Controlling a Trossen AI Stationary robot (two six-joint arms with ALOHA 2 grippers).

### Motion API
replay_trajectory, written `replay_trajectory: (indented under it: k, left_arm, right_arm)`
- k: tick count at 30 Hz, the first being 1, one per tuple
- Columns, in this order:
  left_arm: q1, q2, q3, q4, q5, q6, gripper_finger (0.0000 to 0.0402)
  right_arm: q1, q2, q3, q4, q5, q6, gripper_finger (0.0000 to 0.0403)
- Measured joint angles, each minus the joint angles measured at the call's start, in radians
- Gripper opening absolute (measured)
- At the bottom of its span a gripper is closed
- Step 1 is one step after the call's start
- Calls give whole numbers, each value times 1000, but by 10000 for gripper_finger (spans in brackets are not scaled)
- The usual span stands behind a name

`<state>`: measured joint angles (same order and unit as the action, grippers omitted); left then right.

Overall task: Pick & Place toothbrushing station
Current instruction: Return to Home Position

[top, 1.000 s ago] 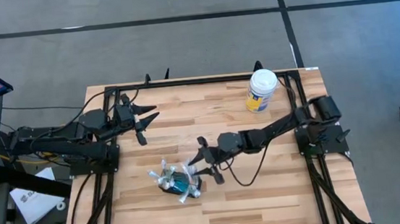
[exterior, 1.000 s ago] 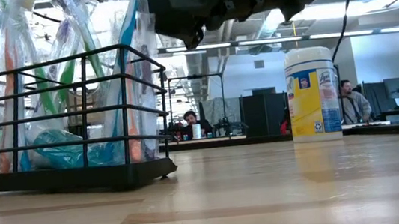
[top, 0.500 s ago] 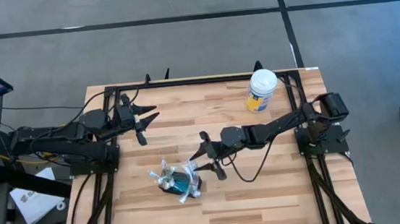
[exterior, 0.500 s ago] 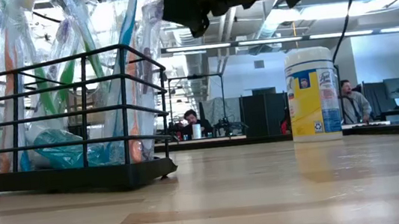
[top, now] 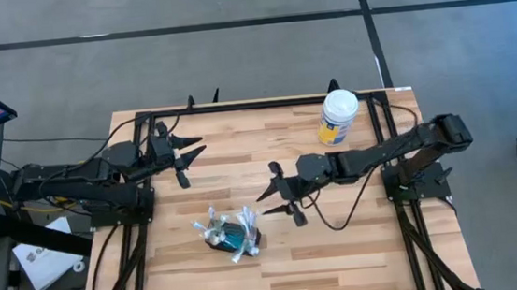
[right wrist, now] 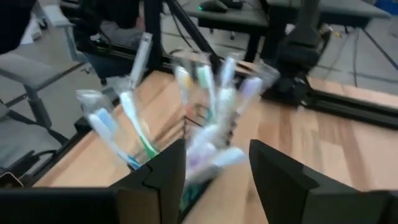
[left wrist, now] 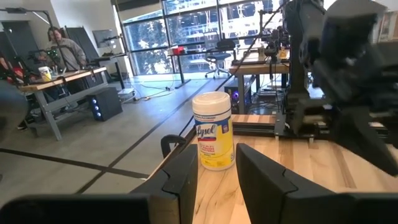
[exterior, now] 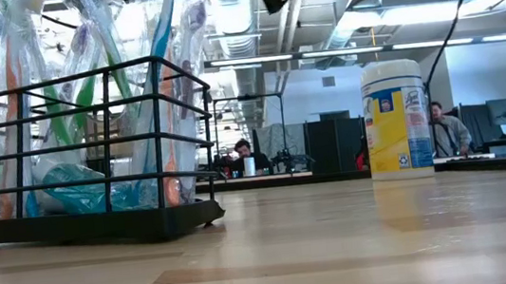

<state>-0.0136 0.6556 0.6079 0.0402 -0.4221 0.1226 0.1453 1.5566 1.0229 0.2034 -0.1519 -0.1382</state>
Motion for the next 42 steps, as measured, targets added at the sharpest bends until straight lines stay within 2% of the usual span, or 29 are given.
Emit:
replay_trajectory:
  k: [6, 22, 26, 29, 32, 36, 39, 42]
  left_arm:
    - [0, 0, 0, -3, 0, 0, 104]
    - [0, 0, 0, -18, 0, 0, 104]
    - [0, 0, 0, -18, 0, 0, 104]
    - [0, 0, 0, -18, 0, 0, 104]
    - [0, 0, 0, -18, 0, 0, 104]
    - [0, 0, 0, -18, 0, 0, 104]
    - [0, 0, 0, -18, 0, 0, 104]
    - [0, 0, 0, -17, 0, 3, 104]
  right_arm:
    - [-49, -102, -3, -176, 5, 3, 154]
    - [-121, -446, -299, -136, 5, 34, 121]
    - [-143, -557, -370, -135, 80, 44, 122]
    - [-159, -614, -397, -115, 154, 131, 122]
    - [-171, -645, -403, -139, 156, 220, 121]
    - [-175, -644, -403, -140, 153, 203, 123]
    - [-171, -625, -403, -132, 153, 270, 124]
    - [-171, -608, -401, -121, 152, 167, 124]
